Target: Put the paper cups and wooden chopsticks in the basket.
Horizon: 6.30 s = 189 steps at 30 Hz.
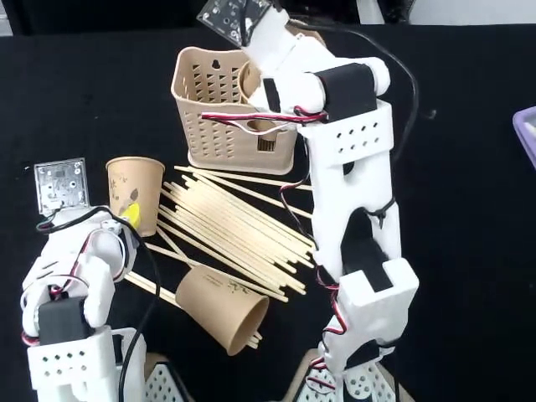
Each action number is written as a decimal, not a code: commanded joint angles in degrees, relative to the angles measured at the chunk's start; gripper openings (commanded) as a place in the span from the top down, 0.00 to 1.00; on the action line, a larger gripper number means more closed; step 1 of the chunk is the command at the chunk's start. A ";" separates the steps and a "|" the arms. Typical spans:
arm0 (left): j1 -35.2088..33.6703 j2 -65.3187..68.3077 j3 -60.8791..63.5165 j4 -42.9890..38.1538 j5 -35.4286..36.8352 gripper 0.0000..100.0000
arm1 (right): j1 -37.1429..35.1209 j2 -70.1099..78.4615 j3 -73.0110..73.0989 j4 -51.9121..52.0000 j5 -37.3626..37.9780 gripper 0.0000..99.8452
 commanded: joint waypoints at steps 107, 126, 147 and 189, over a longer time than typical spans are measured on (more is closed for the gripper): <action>-0.22 0.00 0.40 -0.44 -1.93 0.78 | -28.13 -88.40 133.23 -34.73 1.41 0.85; -0.22 0.00 0.84 -0.44 -1.85 0.78 | -16.18 -87.69 94.37 -8.00 5.27 0.99; -0.04 -0.44 1.71 -0.44 -1.93 0.78 | 20.84 -71.43 79.16 -23.74 -15.30 0.99; -0.13 -0.09 2.15 -1.49 -1.93 0.78 | 39.21 -22.02 76.70 -25.23 -18.11 0.91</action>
